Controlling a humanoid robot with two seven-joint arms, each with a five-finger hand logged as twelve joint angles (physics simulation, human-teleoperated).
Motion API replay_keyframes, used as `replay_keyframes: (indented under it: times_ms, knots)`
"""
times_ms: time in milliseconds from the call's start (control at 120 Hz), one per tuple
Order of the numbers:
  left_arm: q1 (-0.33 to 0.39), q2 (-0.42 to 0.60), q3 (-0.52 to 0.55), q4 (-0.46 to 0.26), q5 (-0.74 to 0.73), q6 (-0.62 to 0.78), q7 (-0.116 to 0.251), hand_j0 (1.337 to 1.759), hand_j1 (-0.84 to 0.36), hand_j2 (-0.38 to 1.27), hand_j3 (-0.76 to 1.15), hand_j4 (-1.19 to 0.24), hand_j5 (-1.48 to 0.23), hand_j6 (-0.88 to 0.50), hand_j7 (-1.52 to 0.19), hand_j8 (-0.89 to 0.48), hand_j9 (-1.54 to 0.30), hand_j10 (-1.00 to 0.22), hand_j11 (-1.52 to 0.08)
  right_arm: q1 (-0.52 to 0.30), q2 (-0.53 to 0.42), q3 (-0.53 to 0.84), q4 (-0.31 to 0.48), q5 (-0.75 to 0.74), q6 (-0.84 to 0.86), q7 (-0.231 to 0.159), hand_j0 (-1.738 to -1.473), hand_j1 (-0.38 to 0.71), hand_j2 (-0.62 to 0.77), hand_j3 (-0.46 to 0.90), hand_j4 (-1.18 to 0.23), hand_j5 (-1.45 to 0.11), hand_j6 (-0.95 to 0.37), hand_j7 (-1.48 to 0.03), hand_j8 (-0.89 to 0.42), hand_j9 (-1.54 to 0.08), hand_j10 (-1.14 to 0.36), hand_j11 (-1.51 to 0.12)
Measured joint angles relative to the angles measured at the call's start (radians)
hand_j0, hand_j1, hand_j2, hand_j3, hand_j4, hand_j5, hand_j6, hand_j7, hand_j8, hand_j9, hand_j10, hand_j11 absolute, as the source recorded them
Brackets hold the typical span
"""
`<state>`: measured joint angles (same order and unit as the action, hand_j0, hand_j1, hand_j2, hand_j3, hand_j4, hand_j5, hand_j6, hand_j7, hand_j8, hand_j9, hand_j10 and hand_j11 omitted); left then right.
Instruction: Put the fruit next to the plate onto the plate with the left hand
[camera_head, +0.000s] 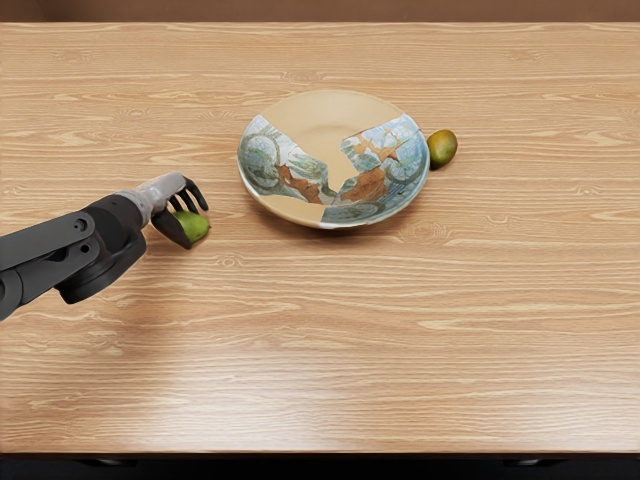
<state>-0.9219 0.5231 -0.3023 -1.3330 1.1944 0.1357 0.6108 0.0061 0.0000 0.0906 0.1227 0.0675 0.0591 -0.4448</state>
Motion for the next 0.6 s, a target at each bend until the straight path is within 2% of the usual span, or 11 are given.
replay_keyframes:
  times_ms: [275,600]
  knots:
    - [0.0,0.002,0.0,0.0,-0.005,-0.004,0.0,1.654,-0.25,0.23,0.0,-0.64,-0.8,-0.49,-0.82,-0.46,-0.83,-0.62,-0.83,0.0,0.0,0.0,0.0,0.0,-0.001,0.0,-1.658,-0.35,0.0,0.0,0.0,0.0,0.0,0.0,0.0,0.0,0.0,0.0]
    - [0.0,0.0,-0.001,0.0,-0.018,-0.006,-0.001,1.652,-0.25,0.25,0.0,-0.71,-0.89,-0.45,-0.92,-0.44,-0.93,-0.61,-0.94,0.0,0.0,0.0,0.0,0.0,-0.001,0.0,-1.658,-0.35,0.0,0.0,0.0,0.0,0.0,0.0,0.0,0.0,0.0,0.0]
